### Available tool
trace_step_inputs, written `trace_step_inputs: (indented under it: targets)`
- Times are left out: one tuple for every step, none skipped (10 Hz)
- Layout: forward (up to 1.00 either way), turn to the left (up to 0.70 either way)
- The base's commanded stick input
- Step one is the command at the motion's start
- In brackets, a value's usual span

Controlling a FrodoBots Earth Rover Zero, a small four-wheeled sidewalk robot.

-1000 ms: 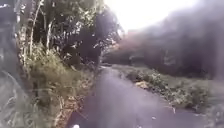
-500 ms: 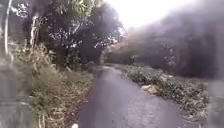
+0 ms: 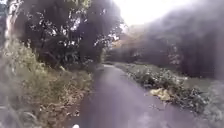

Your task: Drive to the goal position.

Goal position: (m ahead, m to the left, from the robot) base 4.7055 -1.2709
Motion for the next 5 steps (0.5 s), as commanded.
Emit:
trace_step_inputs:
  targets:
    - [0.85, 0.0]
    - [0.85, 0.0]
    - [0.85, 0.0]
    - [0.85, -0.04]
    - [0.85, -0.25]
